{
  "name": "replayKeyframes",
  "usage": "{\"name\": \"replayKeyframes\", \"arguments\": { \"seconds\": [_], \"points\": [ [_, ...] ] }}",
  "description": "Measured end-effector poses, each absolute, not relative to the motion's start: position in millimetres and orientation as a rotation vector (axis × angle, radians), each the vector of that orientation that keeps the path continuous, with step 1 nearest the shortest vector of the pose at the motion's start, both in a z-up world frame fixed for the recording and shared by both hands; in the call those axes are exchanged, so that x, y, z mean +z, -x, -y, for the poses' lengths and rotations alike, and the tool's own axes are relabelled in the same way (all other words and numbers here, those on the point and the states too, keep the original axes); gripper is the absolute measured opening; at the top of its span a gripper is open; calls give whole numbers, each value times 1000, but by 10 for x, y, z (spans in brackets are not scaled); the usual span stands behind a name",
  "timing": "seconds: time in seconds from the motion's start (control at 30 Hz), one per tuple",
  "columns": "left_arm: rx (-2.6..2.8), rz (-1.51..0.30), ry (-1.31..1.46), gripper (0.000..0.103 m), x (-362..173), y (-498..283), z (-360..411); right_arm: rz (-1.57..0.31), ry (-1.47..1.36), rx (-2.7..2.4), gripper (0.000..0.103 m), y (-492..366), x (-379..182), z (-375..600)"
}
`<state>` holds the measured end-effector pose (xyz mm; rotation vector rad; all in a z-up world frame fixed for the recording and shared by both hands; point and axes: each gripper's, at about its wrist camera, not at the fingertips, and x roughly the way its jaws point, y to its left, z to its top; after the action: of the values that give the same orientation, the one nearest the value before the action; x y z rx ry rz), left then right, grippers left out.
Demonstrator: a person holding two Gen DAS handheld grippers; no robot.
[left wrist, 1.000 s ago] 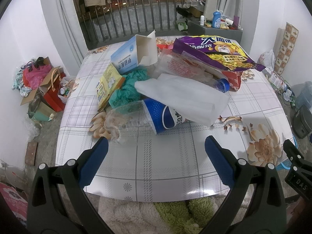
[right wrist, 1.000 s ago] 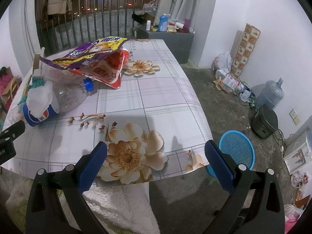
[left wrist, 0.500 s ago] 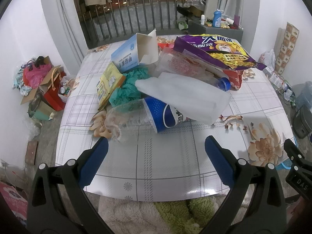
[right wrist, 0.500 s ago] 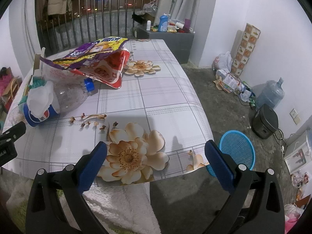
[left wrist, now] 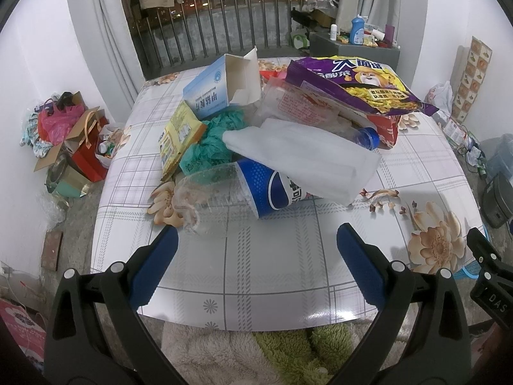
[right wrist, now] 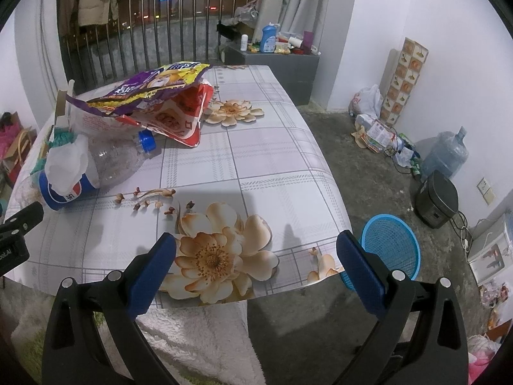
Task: Collect trash
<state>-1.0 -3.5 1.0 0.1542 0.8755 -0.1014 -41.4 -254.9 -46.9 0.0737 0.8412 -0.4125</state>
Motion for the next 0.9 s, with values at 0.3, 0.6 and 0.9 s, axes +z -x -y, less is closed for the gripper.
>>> {"name": "replayKeyframes", "arguments": {
  "seconds": [0.3,0.6,0.9],
  "points": [
    [-102,-876,-155,96,11,9,34,-841,-75,-411,98,423,-474,2556],
    [-103,-877,-154,96,12,9,32,-843,-75,-409,98,398,-447,2527],
    [-100,-879,-149,96,9,4,24,-828,-71,-397,98,343,-467,2506]
  ]
}}
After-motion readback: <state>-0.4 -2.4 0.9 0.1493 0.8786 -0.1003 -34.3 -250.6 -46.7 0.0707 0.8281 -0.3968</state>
